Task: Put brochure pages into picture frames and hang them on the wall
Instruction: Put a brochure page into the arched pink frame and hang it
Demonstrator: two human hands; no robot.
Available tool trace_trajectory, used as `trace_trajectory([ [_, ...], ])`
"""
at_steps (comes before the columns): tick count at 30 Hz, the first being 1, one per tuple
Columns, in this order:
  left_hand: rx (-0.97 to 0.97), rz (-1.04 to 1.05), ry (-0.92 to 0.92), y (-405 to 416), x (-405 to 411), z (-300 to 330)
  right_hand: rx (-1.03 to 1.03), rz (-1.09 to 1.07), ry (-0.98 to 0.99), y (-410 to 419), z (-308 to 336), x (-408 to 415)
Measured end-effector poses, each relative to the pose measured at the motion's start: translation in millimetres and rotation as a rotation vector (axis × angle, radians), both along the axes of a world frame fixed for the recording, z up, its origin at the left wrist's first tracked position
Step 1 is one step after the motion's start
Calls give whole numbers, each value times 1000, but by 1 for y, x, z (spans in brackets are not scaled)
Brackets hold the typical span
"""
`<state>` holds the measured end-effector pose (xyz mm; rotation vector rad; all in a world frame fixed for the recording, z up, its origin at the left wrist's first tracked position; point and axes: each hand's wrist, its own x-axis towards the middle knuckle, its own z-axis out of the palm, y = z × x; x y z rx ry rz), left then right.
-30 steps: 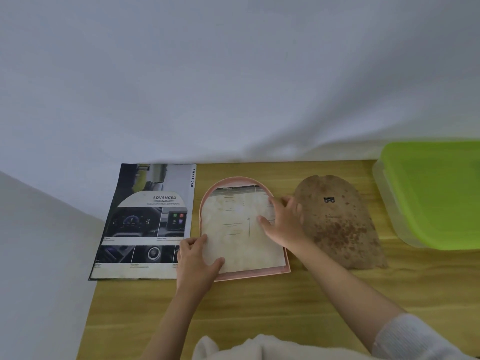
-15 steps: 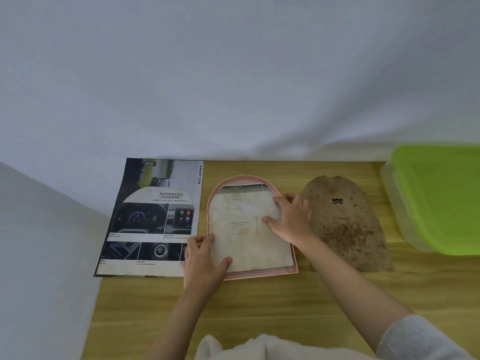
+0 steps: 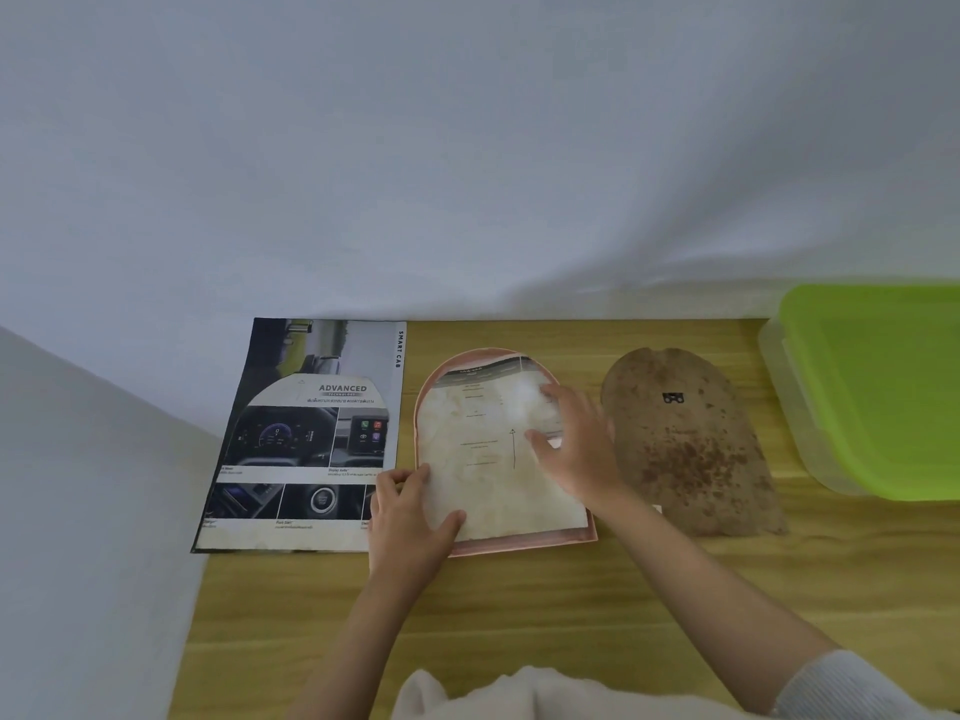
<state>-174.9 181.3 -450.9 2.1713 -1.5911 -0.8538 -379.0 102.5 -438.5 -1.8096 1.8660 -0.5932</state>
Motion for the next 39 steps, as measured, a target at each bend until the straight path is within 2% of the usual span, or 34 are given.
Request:
trace_trajectory([
  [4, -5, 10, 0, 0, -1, 0, 40, -32, -159, 23, 2, -6],
  [12, 4, 19, 13, 1, -2, 1, 7, -180, -291, 70, -7, -6],
  [17, 6, 83, 160, 1, 0, 9, 10, -315, -562, 66, 1, -4],
  [23, -164, 100, 312, 11, -6, 28, 17, -333, -735, 79, 10, -26],
  [30, -123, 10, 532, 43, -56, 46, -24, -466, -736, 121, 13, -79],
  [39, -9, -212, 558, 75, -151, 38, -41, -653, -548, 201, -8, -178],
])
